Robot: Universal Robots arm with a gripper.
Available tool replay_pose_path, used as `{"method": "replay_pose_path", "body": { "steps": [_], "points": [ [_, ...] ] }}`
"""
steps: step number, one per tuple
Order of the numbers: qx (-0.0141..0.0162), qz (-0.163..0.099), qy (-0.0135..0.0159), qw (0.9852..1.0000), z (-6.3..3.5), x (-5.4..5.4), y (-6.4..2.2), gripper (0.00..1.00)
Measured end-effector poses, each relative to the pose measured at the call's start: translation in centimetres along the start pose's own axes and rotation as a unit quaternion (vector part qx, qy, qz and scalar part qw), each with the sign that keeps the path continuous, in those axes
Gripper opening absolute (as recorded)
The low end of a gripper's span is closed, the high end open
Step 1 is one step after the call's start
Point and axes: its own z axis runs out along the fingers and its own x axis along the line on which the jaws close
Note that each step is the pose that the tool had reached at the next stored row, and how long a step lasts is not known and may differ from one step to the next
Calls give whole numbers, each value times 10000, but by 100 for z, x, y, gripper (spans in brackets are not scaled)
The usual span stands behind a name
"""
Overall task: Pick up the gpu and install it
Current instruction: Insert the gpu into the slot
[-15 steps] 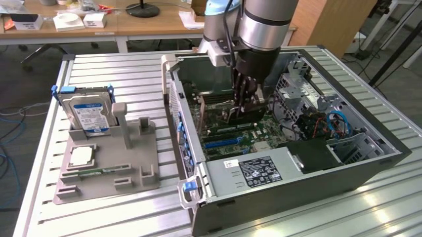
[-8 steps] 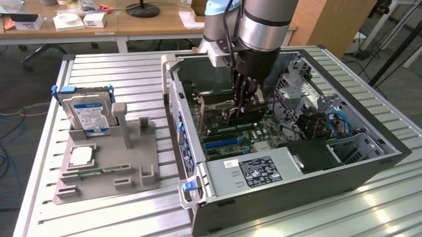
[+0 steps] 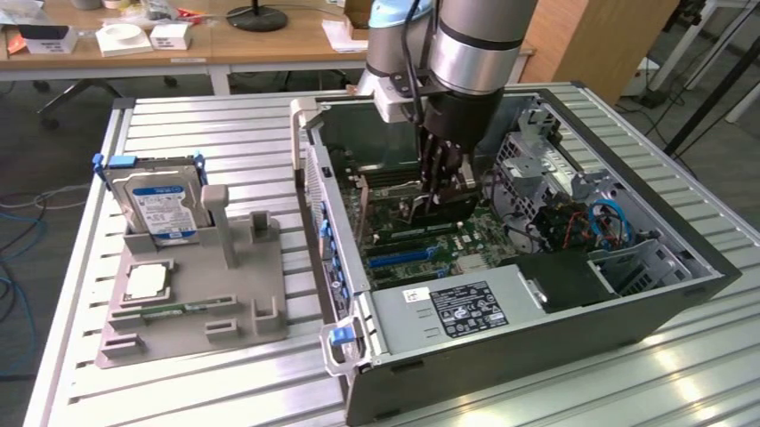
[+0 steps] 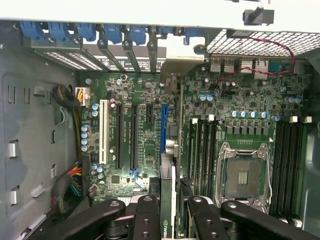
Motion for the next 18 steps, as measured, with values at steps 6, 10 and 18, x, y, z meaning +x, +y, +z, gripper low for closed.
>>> {"method": "replay_pose_path", "body": {
  "steps": [6, 10, 18],
  "points": [
    [1, 0, -3, 10000, 8, 0, 0, 26],
    [0, 0, -1, 10000, 29, 0, 0, 26],
    [0, 0, -1, 10000, 85, 1, 1, 26]
  ]
}}
